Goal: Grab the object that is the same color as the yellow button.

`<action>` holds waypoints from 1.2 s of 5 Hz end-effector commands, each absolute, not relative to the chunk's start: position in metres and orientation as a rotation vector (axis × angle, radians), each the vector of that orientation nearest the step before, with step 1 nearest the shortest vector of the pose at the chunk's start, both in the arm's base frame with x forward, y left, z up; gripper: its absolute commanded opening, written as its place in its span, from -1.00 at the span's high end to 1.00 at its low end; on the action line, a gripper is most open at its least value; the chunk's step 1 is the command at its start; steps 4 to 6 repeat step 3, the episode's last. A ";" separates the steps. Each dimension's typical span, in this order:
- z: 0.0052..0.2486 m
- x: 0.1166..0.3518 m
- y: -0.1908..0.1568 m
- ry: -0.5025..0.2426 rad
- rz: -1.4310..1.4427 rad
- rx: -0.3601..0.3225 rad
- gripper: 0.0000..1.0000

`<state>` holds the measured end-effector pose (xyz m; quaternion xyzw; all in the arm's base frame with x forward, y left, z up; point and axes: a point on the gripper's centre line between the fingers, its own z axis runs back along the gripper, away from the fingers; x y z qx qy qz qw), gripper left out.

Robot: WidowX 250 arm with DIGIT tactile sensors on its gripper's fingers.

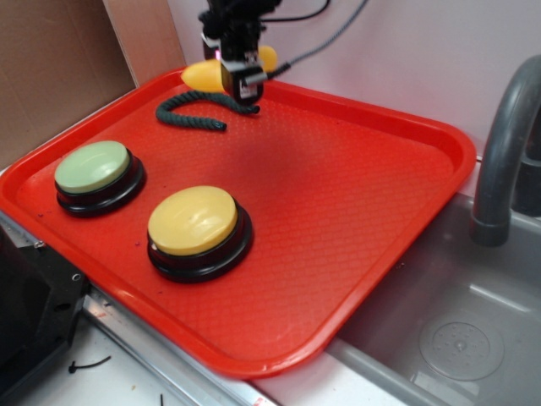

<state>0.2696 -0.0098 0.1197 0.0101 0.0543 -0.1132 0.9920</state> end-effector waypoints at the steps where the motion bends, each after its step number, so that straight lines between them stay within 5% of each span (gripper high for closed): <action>1: 0.208 0.241 -0.011 -0.017 0.026 -0.057 1.00; 2: 0.218 0.231 -0.012 -0.079 0.086 -0.019 1.00; 6: 0.209 0.238 -0.006 -0.046 0.078 0.015 1.00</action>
